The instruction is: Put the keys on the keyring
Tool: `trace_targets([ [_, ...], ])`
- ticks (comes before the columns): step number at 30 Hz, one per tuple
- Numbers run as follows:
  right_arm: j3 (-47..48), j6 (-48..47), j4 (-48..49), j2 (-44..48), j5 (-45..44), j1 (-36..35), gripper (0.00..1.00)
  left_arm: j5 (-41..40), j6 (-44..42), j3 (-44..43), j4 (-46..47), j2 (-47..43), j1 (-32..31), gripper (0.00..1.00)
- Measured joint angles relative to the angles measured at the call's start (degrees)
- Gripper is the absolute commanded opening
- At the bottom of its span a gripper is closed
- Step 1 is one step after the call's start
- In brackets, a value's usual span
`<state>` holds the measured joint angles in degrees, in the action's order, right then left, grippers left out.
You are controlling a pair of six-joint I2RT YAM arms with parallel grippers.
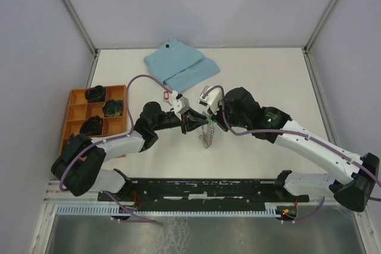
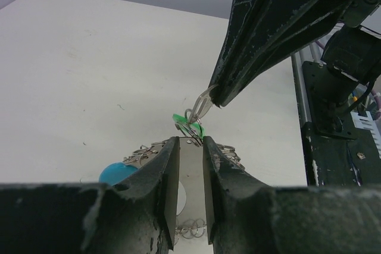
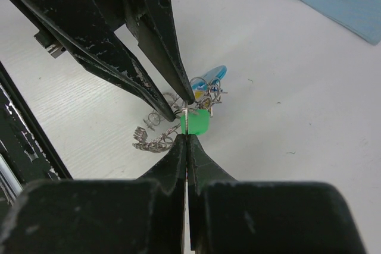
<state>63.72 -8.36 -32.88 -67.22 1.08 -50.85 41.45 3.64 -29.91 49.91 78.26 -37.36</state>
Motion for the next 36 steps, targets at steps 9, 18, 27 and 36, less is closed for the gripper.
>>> trace_targets([
  [9,0.1,1.5,0.2,-1.1,2.0,0.0,0.01,-0.6,1.4,0.3,0.3,0.0,0.0,0.13],
  [18,1.2,3.4,-0.5,-1.2,2.2,0.3,0.01,-0.8,2.5,0.3,1.0,0.0,0.0,0.21],
  [27,1.7,5.6,-0.7,-1.2,2.1,0.3,0.0,-0.8,2.8,0.7,2.4,0.0,0.0,0.14],
  [36,1.7,7.8,-1.9,-0.2,1.0,0.3,0.01,-0.8,2.7,1.2,2.6,0.0,0.0,0.03],
])
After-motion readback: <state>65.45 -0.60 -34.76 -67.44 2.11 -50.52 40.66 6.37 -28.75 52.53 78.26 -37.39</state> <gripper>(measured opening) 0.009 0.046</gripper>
